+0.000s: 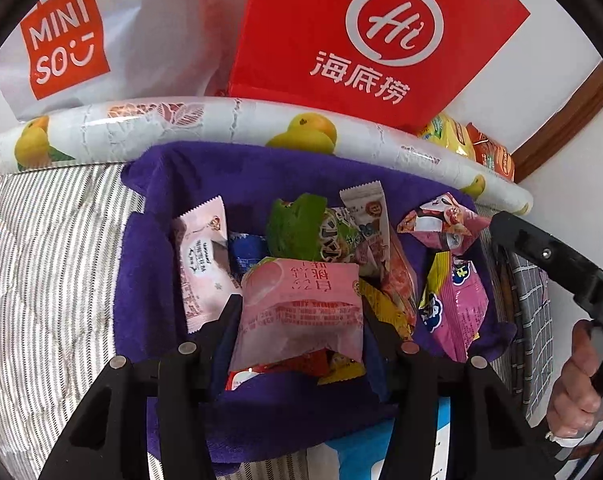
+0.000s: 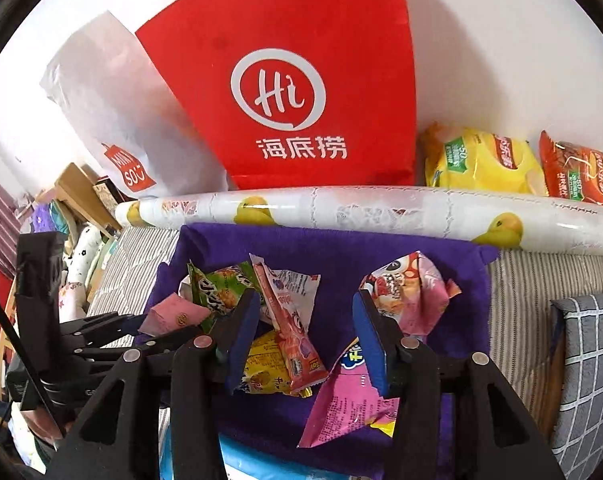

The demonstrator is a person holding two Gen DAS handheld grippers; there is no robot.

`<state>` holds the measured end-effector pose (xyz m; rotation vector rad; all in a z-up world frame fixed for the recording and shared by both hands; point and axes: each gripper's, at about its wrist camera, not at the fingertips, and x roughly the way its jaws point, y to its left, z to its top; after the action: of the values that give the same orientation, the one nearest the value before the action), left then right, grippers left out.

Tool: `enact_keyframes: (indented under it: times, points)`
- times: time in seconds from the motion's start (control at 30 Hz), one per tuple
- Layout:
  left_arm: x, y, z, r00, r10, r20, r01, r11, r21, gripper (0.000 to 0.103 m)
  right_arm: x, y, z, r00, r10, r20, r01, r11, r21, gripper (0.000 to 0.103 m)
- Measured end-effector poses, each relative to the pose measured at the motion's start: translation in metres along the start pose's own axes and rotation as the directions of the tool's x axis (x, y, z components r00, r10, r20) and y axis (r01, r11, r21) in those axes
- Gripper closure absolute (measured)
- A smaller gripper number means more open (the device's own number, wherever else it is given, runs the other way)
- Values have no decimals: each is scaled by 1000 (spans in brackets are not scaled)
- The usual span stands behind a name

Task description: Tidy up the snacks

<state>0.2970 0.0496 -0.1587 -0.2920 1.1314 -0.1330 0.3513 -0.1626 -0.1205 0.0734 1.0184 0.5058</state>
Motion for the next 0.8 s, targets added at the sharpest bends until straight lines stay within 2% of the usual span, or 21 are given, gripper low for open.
enact_keyframes:
  times: [0.23, 0.33, 0.4, 0.6, 0.8]
  points:
    - [7, 0, -1, 1000, -20, -18, 20, 1000, -2, 46, -1, 4, -2, 1000, -16, 2, 16, 1000, -17, 55]
    - [7, -2, -2, 999, -14, -33, 14, 1000, 8, 36, -3, 7, -2, 1000, -25, 10, 26, 999, -19, 55]
    - [6, -5, -2, 999, 6, -43, -5, 1000, 18, 34, -5, 11, -3, 1000, -29, 9, 29, 999, -31, 55]
    - [-11, -11, -11, 1000, 0, -22, 1, 1000, 29, 25, -17, 22, -7, 998, -48, 28, 50, 998, -50, 55]
    - [-43, -18, -23, 1000, -2, 20, 1, 999, 48, 25, -48, 32, -20, 997, -51, 57, 53, 998, -37, 47]
